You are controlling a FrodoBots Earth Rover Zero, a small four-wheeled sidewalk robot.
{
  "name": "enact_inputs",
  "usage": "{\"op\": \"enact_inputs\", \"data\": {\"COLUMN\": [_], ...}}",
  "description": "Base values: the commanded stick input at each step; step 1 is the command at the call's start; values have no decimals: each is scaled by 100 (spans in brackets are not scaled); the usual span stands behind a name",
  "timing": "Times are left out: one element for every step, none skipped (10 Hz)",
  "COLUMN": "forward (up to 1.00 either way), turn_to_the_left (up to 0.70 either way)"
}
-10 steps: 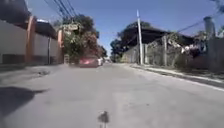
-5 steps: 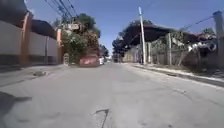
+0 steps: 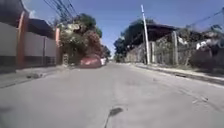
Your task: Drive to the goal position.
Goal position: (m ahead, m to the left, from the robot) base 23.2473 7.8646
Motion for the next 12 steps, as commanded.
{"op": "enact_inputs", "data": {"forward": [100, 100, 100, 100, 100, 100, 100, 100, 100, 100, 100, 100], "turn_to_the_left": [0, 0, 0, 0, 0, 0, 0, 0, 0, 0, 0, 0]}}
